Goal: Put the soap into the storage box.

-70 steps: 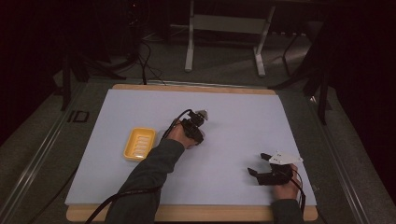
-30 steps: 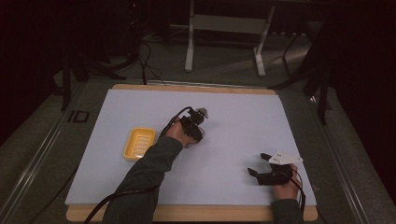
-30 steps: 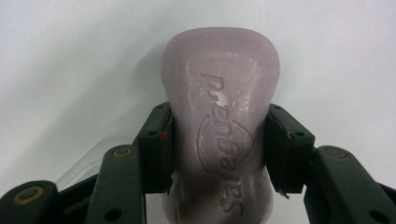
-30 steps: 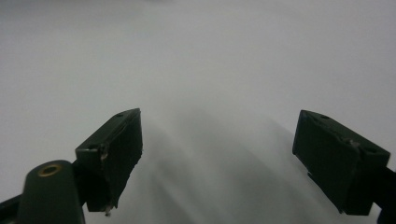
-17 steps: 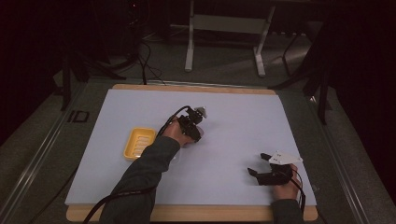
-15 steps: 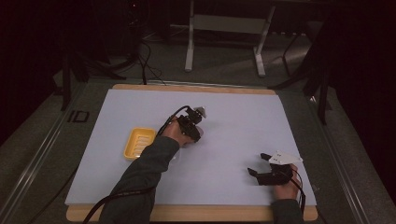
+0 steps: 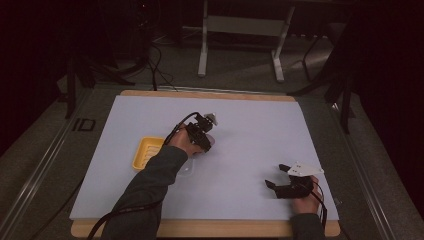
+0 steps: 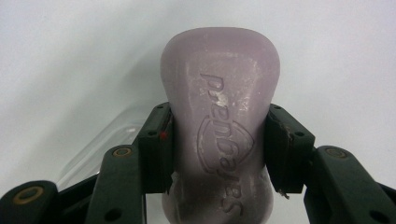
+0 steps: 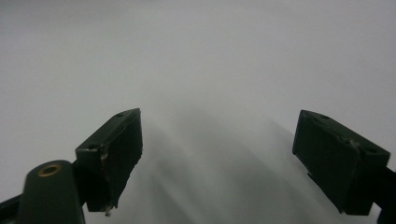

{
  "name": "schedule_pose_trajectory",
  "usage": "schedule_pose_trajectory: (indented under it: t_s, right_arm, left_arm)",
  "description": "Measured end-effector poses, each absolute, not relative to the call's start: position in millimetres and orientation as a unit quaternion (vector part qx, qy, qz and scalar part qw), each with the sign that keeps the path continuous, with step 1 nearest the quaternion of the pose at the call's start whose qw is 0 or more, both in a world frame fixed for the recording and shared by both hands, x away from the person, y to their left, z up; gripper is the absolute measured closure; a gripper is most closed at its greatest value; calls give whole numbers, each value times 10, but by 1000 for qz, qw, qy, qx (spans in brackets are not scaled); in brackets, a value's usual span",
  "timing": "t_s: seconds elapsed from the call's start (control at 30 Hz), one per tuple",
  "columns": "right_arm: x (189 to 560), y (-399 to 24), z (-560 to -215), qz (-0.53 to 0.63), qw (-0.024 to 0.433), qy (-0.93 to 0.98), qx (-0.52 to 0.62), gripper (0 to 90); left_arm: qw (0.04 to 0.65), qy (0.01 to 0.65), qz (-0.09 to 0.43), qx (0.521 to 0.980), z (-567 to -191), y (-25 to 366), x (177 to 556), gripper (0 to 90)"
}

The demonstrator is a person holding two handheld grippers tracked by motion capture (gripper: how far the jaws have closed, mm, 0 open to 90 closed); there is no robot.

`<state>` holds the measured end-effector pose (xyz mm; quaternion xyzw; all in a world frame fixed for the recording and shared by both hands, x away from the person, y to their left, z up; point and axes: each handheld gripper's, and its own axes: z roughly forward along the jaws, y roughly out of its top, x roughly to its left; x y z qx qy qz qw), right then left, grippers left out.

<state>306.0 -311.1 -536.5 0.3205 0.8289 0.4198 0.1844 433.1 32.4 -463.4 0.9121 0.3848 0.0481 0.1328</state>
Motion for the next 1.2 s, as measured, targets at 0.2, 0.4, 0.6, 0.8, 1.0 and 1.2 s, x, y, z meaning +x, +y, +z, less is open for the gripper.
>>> schedule_pose_trajectory:
  t_s: [0.2, 0.4, 0.6, 0.8, 1.0, 1.2]
  right_arm:
    - [3059, -3110, -5365, 420, 185, 829, 320, 157]
    - [3060, -3110, -5365, 419, 185, 829, 320, 157]
    - [3061, -3109, -5365, 419, 185, 829, 320, 157]
    - [3060, -3108, -5365, 418, 185, 830, 319, 157]
    - [3060, -3098, -5367, 414, 187, 833, 317, 157]
    - [3059, -3096, -5367, 413, 188, 833, 317, 157]
  left_arm:
    - [135, 379, 50, 914, -4595, 347, 4301, 498]
    - [138, 373, 54, 916, -4561, 399, 4270, 498]
    - [139, 375, 53, 915, -4524, 467, 4251, 498]
    - [137, 374, 60, 915, -4486, 498, 4235, 498]
    - [135, 372, 61, 916, -4468, 518, 4208, 497]
    - [135, 374, 62, 916, -4453, 556, 4191, 498]
